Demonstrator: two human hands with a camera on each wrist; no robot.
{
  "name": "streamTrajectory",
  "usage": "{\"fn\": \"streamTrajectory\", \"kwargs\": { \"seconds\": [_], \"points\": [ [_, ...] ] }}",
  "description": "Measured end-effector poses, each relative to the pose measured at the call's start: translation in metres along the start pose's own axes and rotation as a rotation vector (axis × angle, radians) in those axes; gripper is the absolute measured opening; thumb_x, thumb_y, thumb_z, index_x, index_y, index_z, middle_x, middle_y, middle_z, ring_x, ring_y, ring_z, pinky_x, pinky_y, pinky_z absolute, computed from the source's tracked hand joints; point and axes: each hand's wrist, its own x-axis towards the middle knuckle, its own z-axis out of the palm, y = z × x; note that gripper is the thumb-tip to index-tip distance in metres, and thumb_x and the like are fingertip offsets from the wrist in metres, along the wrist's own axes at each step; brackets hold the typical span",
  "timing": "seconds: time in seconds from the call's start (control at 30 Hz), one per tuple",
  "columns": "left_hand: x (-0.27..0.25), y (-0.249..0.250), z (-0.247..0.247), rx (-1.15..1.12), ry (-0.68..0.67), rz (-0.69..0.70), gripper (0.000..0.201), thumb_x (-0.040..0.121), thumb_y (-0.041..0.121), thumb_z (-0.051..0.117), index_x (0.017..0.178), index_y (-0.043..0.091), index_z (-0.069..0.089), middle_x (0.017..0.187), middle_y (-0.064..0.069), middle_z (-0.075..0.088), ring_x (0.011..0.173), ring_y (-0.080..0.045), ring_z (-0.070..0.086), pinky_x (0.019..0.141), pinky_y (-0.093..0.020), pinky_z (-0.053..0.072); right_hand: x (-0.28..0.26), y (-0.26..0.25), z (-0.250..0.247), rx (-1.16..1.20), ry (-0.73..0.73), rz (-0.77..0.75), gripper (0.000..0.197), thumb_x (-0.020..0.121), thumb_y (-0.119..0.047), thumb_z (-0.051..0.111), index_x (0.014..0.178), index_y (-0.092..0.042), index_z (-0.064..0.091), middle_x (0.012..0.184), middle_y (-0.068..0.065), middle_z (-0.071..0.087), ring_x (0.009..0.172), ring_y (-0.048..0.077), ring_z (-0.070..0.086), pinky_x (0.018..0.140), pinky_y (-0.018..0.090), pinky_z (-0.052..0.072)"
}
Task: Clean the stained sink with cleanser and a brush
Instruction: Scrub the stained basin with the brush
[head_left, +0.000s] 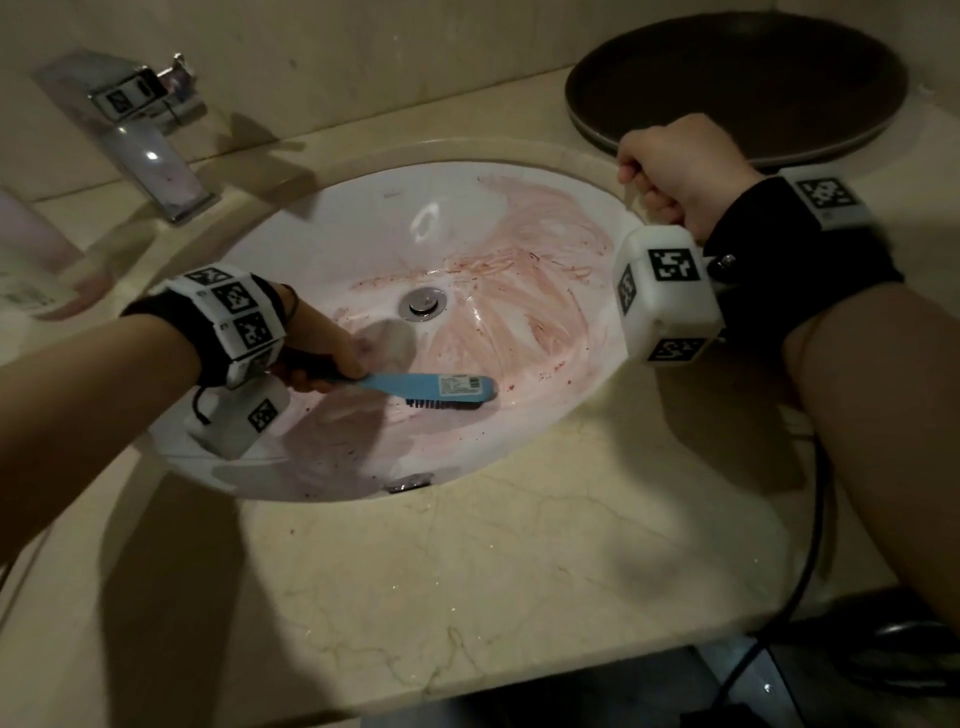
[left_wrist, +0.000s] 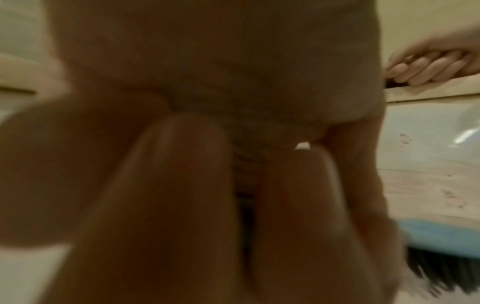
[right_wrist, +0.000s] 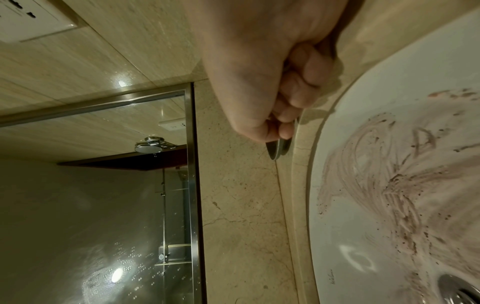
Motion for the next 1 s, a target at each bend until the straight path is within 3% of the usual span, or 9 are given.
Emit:
{"fn": "streamTrajectory", "kwargs": {
  "seconds": [0.13, 0.4, 0.5, 0.63, 0.8, 0.9, 1.0],
  "points": [
    [-0.003, 0.012, 0.000, 0.043, 0.026, 0.032, 0.048, 0.101, 0.028, 0.035, 0.056, 0.010, 0.039, 0.031, 0.006, 0.040, 0.022, -0.005, 0.033, 0.029, -0.008, 0.021, 0.002, 0.001, 0.001, 0.000, -0.001, -0.002, 0.023, 0.083, -0.017, 0.047, 0.060, -0.016, 0.049, 0.051, -0.003, 0.035, 0.025, 0.004, 0.025, 0.030, 0.013, 0.019],
    [-0.008, 0.077, 0.013, -0.030, 0.171, 0.282, 0.045, 0.101, 0.031, 0.038, 0.059, 0.012, 0.041, 0.031, 0.008, 0.039, 0.023, -0.004, 0.028, 0.032, -0.009, 0.016, 0.001, 0.001, 0.000, -0.023, 0.008, -0.009, 0.023, 0.083, -0.017, 0.047, 0.061, -0.017, 0.050, 0.053, -0.004, 0.036, 0.037, 0.007, 0.028, 0.031, 0.013, 0.021],
    [-0.013, 0.075, 0.013, -0.039, 0.175, 0.253, 0.045, 0.101, 0.030, 0.037, 0.060, 0.011, 0.038, 0.037, 0.005, 0.037, 0.023, -0.005, 0.027, 0.032, -0.008, 0.016, 0.001, 0.001, -0.001, -0.016, 0.010, -0.006, 0.023, 0.082, -0.017, 0.047, 0.059, -0.017, 0.049, 0.053, -0.004, 0.036, 0.036, 0.007, 0.028, 0.032, 0.014, 0.021],
    [-0.023, 0.049, 0.013, 0.003, 0.198, 0.111, 0.046, 0.103, 0.027, 0.033, 0.061, 0.009, 0.037, 0.026, 0.005, 0.036, 0.018, -0.005, 0.027, 0.030, -0.003, 0.018, 0.000, 0.001, -0.001, -0.008, 0.017, -0.001, 0.023, 0.081, -0.017, 0.047, 0.058, -0.017, 0.049, 0.053, -0.004, 0.036, 0.036, 0.007, 0.028, 0.031, 0.011, 0.020],
    [-0.029, 0.020, 0.008, 0.028, 0.176, -0.007, 0.048, 0.103, 0.028, 0.031, 0.060, 0.007, 0.036, 0.026, 0.003, 0.036, 0.018, -0.007, 0.028, 0.030, -0.004, 0.018, 0.000, 0.001, -0.001, -0.019, 0.015, -0.003, 0.022, 0.081, -0.018, 0.047, 0.059, -0.017, 0.049, 0.054, -0.003, 0.037, 0.041, 0.009, 0.028, 0.031, 0.014, 0.020],
    [-0.029, 0.027, 0.012, 0.010, 0.209, 0.045, 0.047, 0.103, 0.028, 0.033, 0.060, 0.008, 0.037, 0.024, 0.005, 0.035, 0.017, -0.006, 0.026, 0.029, -0.005, 0.018, 0.000, 0.001, 0.000, -0.021, 0.014, -0.001, 0.022, 0.081, -0.018, 0.047, 0.059, -0.017, 0.049, 0.054, -0.004, 0.037, 0.042, 0.009, 0.028, 0.031, 0.015, 0.021],
    [-0.027, 0.054, 0.021, 0.039, 0.309, 0.205, 0.046, 0.102, 0.028, 0.036, 0.060, 0.010, 0.036, 0.025, 0.005, 0.035, 0.016, -0.003, 0.025, 0.028, -0.005, 0.017, 0.001, 0.001, 0.000, -0.017, 0.010, 0.007, 0.023, 0.082, -0.018, 0.047, 0.059, -0.017, 0.049, 0.053, -0.003, 0.036, 0.040, 0.009, 0.028, 0.031, 0.013, 0.020]
  ]
}}
